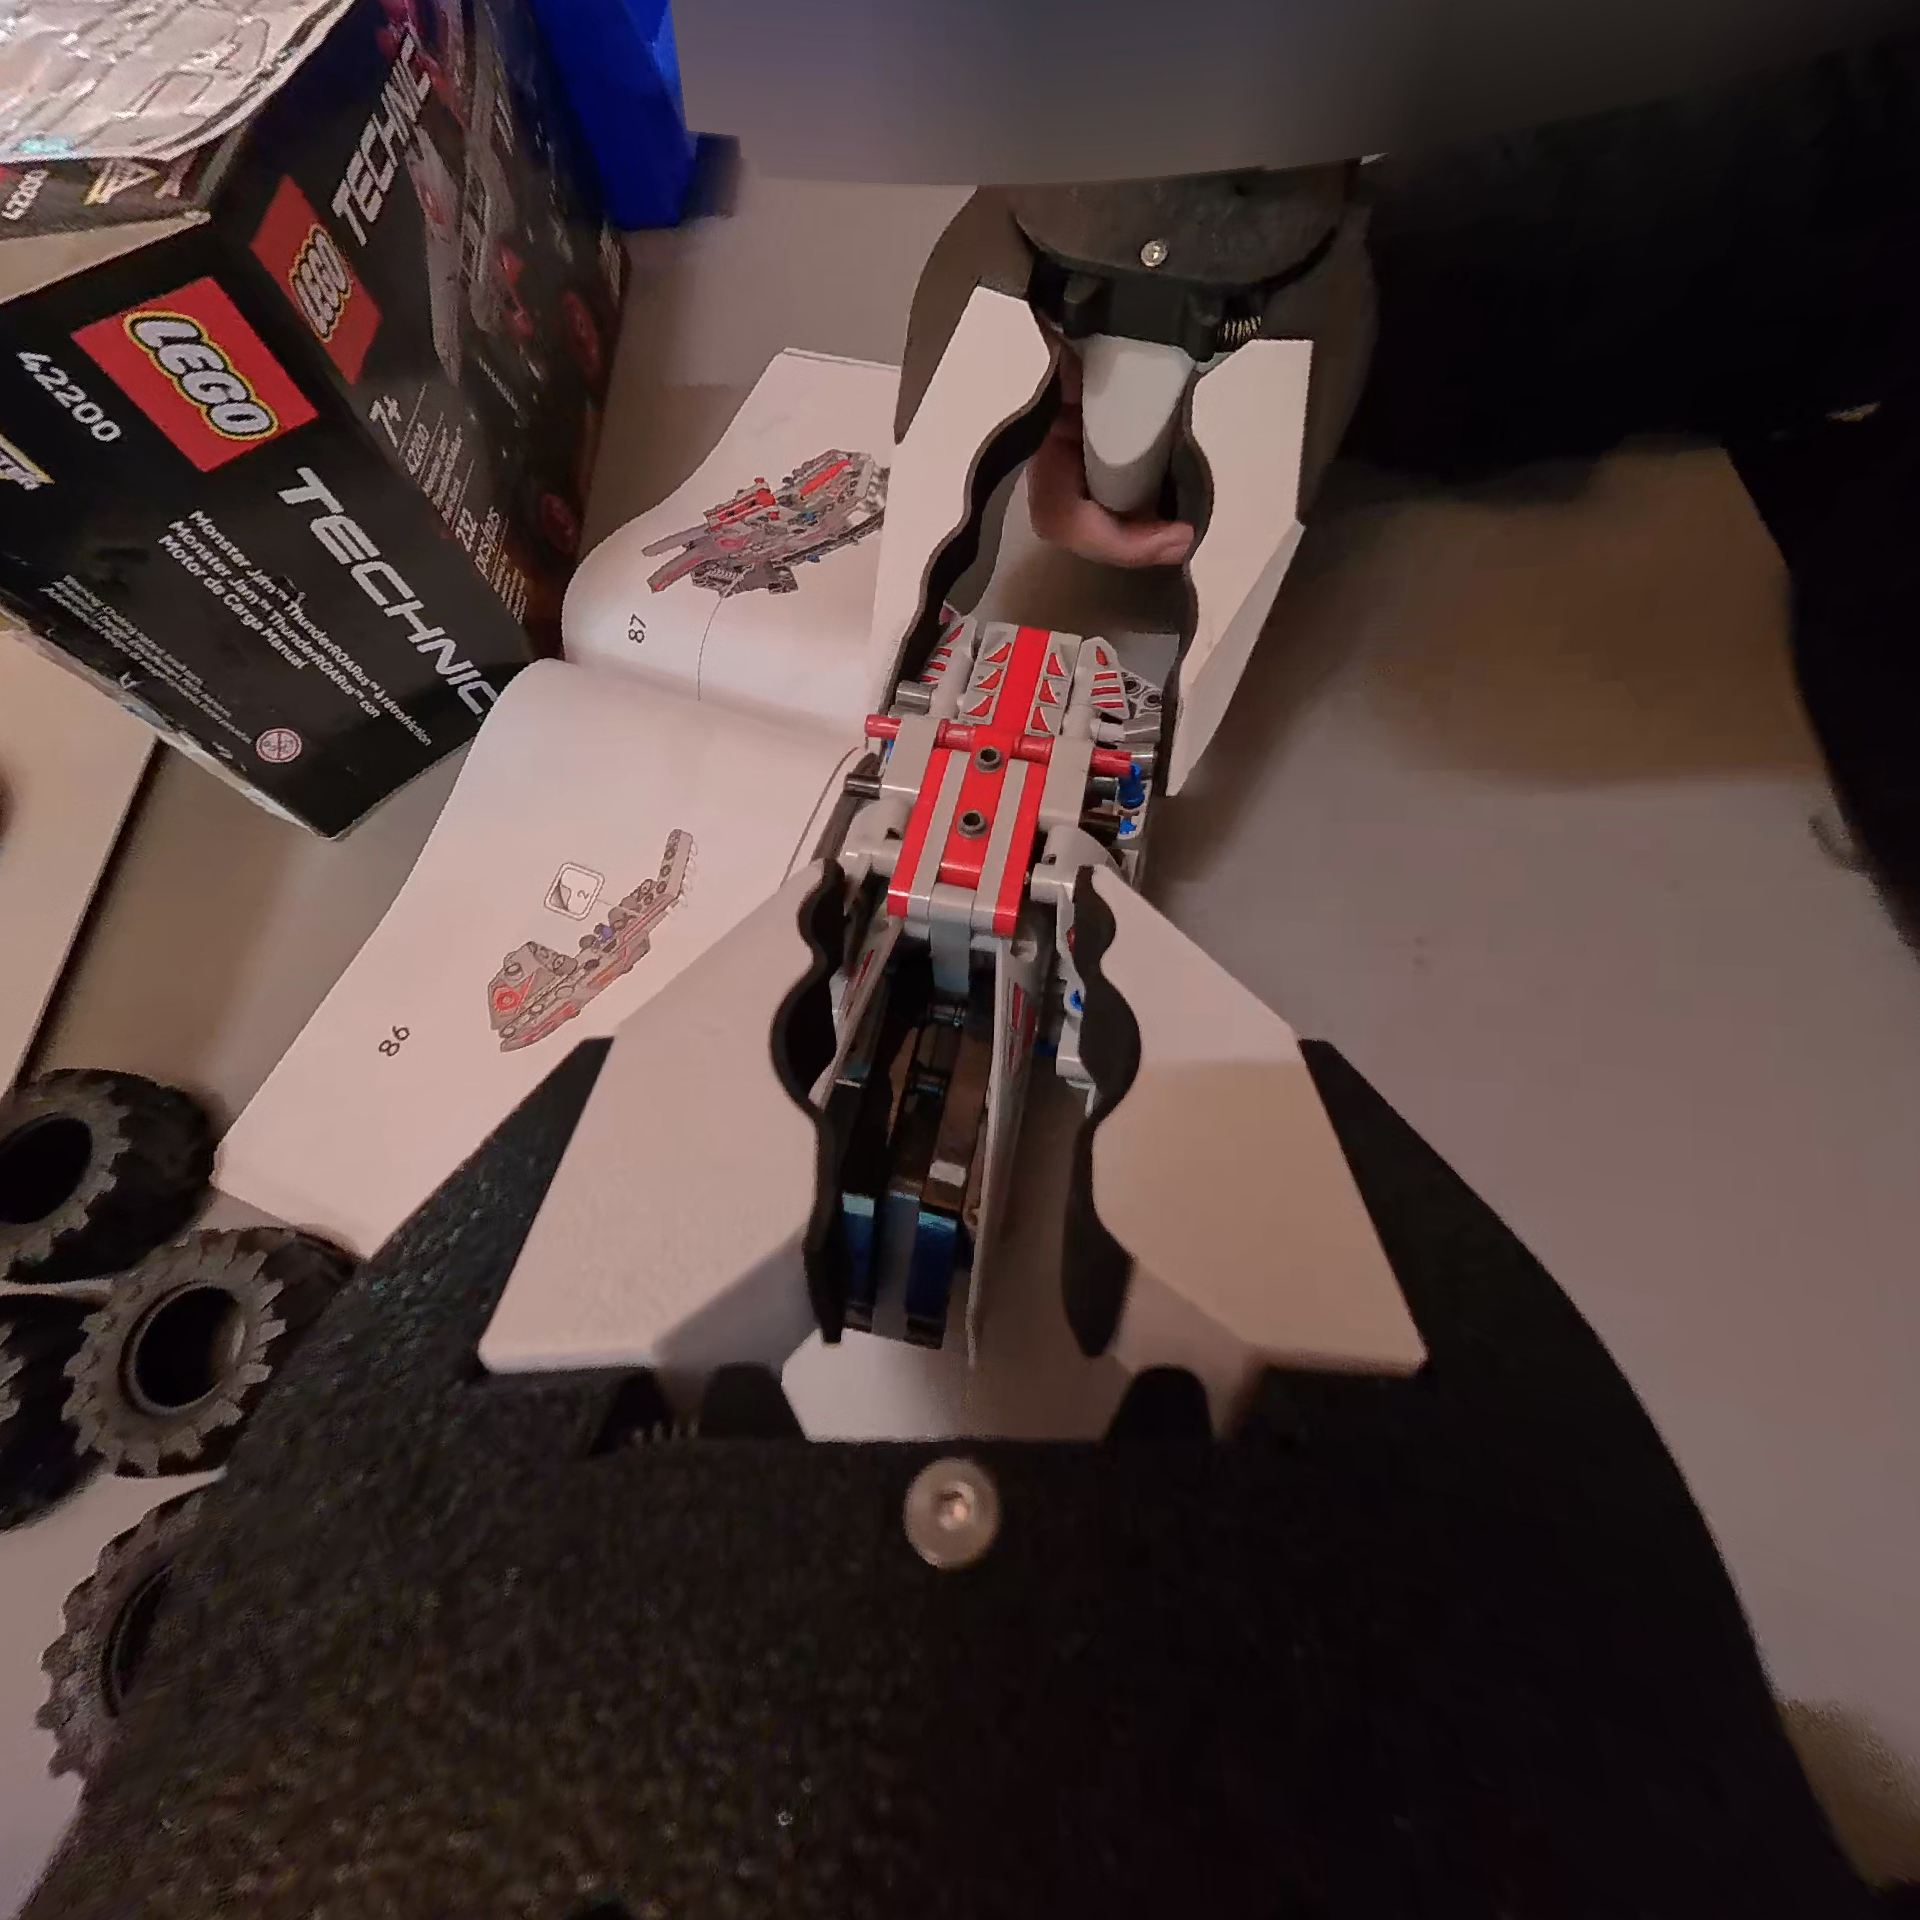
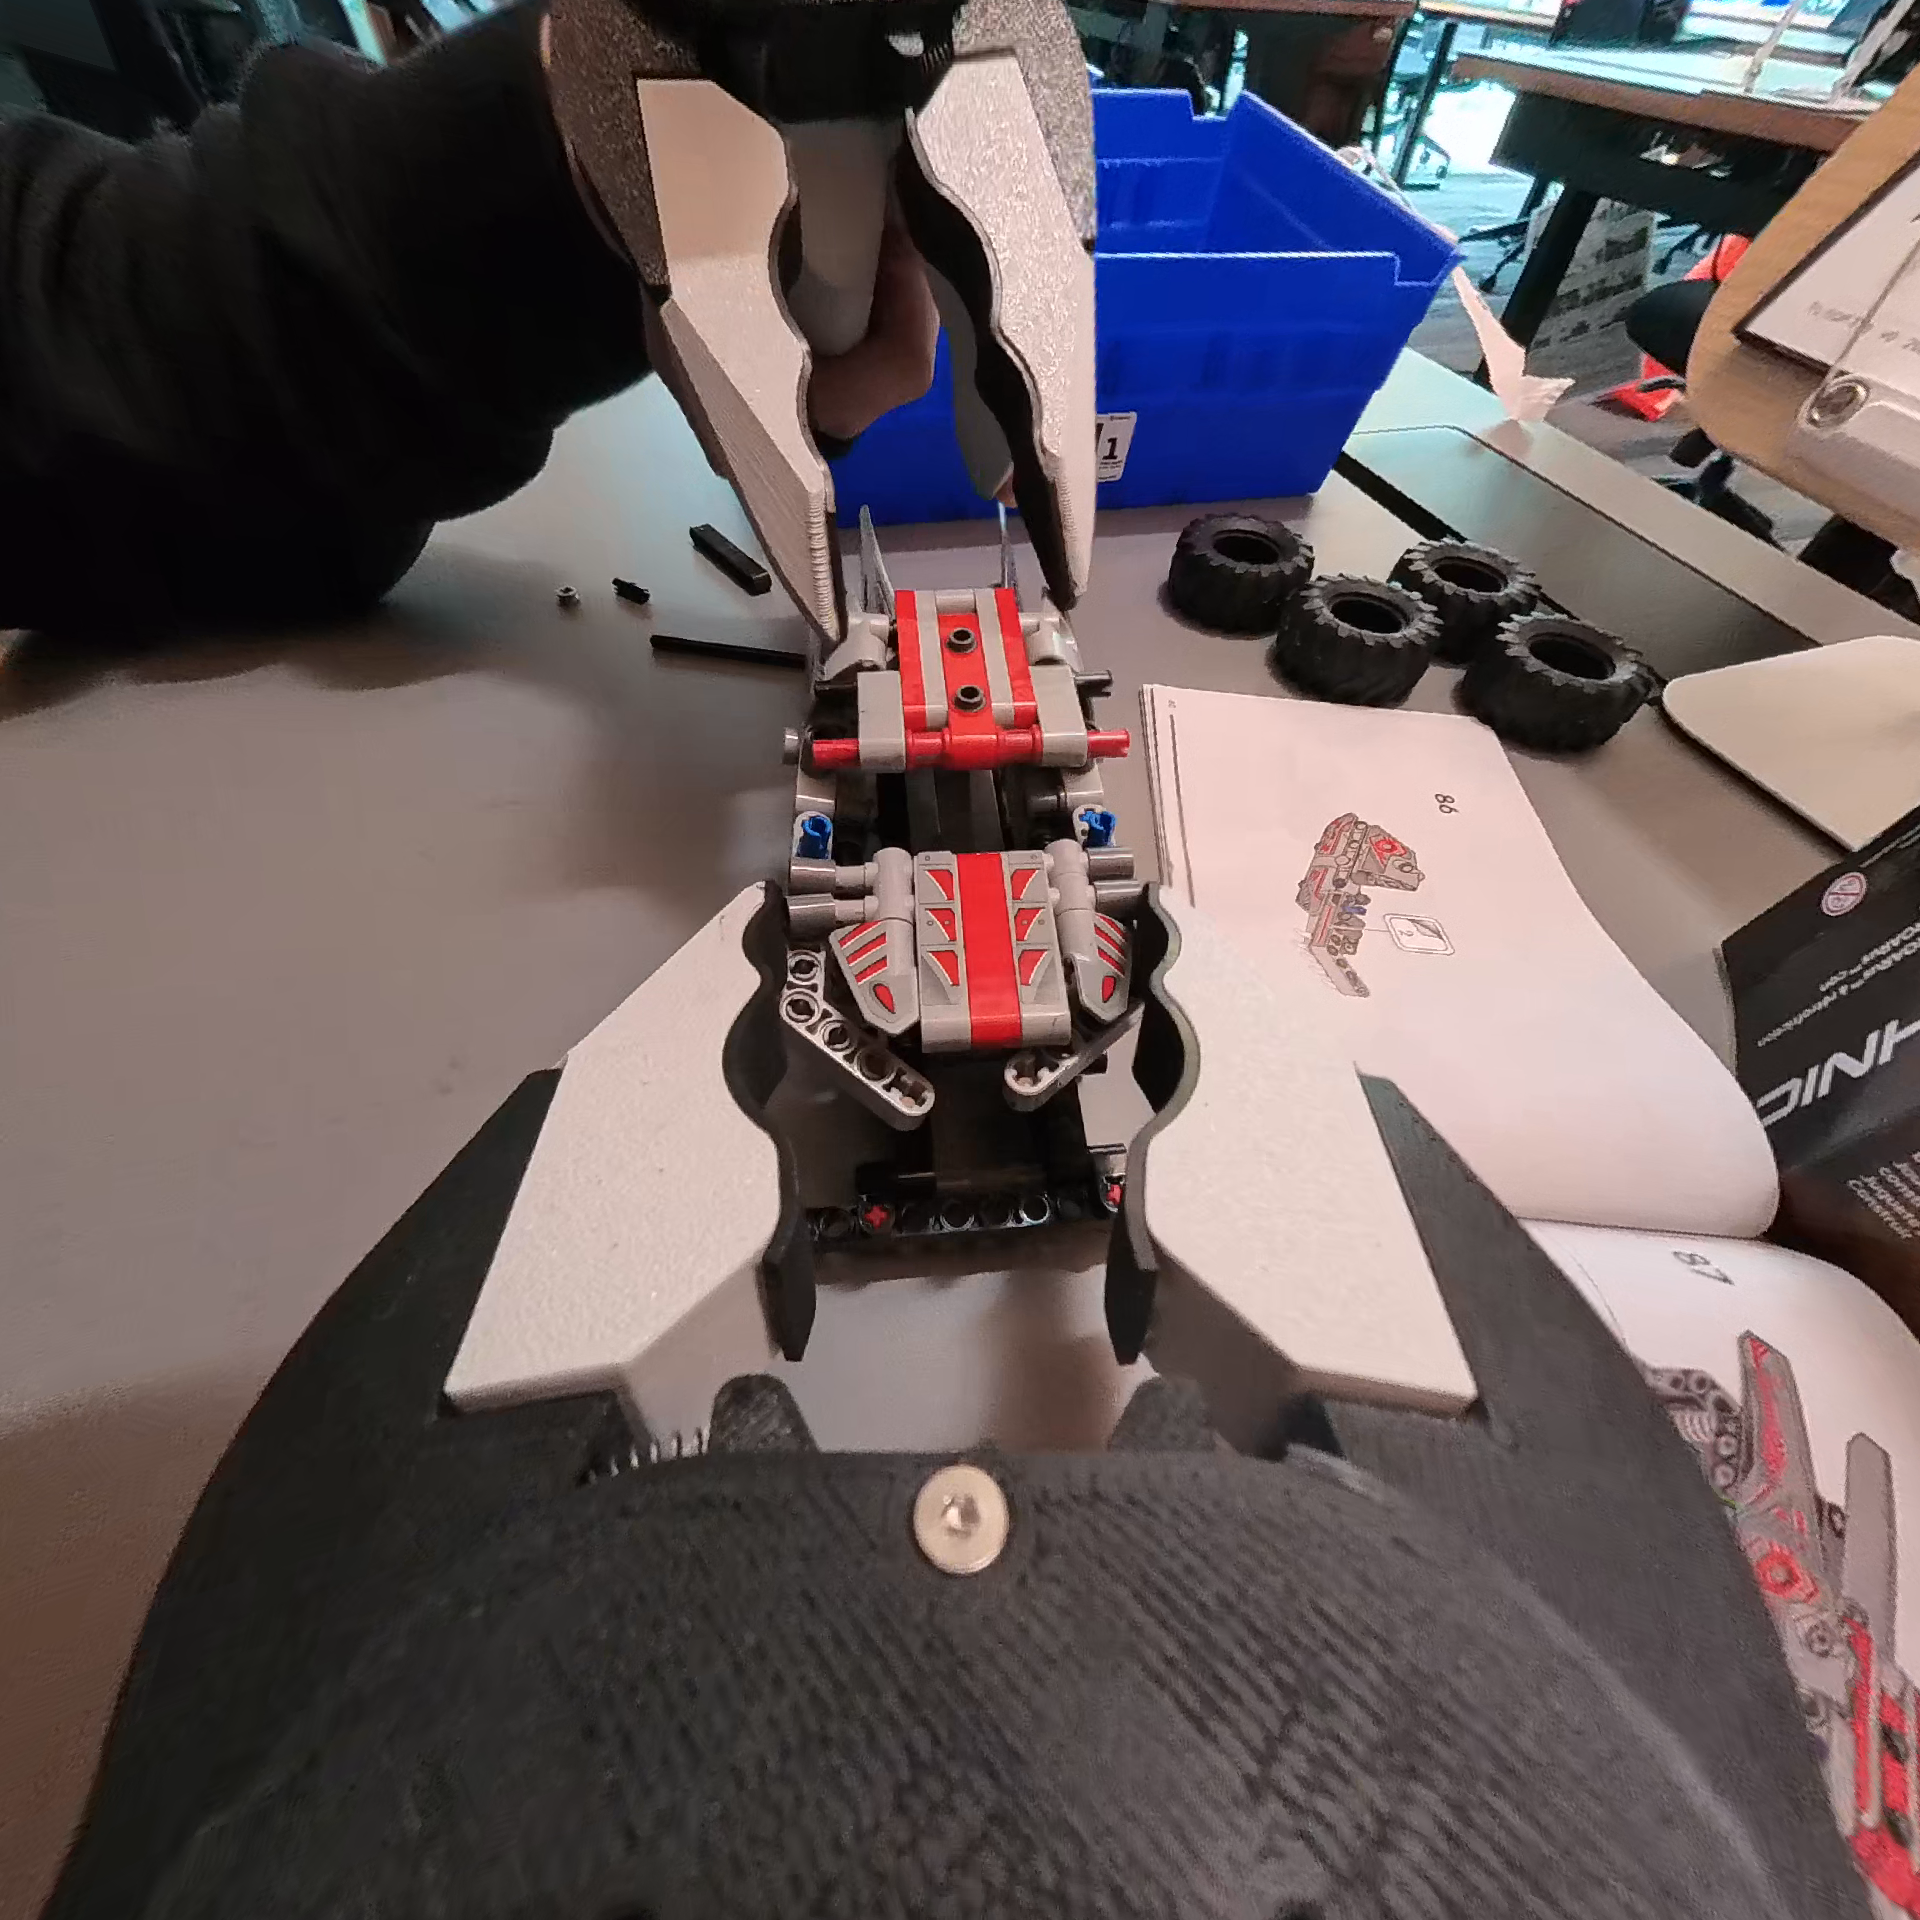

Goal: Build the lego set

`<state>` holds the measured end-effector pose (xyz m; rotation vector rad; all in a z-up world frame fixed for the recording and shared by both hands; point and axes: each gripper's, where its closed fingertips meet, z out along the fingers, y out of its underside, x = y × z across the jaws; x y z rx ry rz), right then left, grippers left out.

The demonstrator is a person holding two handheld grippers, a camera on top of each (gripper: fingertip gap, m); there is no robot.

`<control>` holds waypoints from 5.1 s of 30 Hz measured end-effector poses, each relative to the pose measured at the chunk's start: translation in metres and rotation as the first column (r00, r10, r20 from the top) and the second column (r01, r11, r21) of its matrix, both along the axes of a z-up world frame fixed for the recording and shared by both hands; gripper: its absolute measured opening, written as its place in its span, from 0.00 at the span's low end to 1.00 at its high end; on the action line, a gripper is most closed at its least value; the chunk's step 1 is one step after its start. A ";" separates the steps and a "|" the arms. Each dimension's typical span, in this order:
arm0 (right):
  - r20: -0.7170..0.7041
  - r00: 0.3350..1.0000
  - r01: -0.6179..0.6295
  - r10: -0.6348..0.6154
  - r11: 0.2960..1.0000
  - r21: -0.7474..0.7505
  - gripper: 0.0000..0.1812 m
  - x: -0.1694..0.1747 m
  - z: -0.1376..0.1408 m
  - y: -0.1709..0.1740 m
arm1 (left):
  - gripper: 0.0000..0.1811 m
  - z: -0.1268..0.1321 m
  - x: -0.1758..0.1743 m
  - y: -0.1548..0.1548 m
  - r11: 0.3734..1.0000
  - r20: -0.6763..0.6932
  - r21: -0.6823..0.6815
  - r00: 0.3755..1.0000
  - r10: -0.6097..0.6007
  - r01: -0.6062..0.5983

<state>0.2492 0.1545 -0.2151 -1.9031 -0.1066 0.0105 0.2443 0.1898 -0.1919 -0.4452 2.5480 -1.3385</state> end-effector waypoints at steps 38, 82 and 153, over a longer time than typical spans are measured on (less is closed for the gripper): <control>0.024 1.000 0.005 -0.006 0.998 0.056 0.41 -0.025 0.005 -0.015 | 0.18 -0.005 -0.065 -0.037 0.967 0.298 0.018 0.924 0.239 -0.255; 0.167 0.984 0.059 -0.058 0.998 -0.003 0.41 -0.028 -0.006 -0.007 | 0.04 -0.015 -0.047 -0.053 0.608 0.285 -0.124 0.559 0.779 -0.784; -0.116 0.986 0.124 -0.121 0.992 0.015 0.37 -0.024 0.001 0.000 | 0.00 -0.018 -0.043 -0.037 0.685 0.114 -0.256 0.683 0.722 -0.682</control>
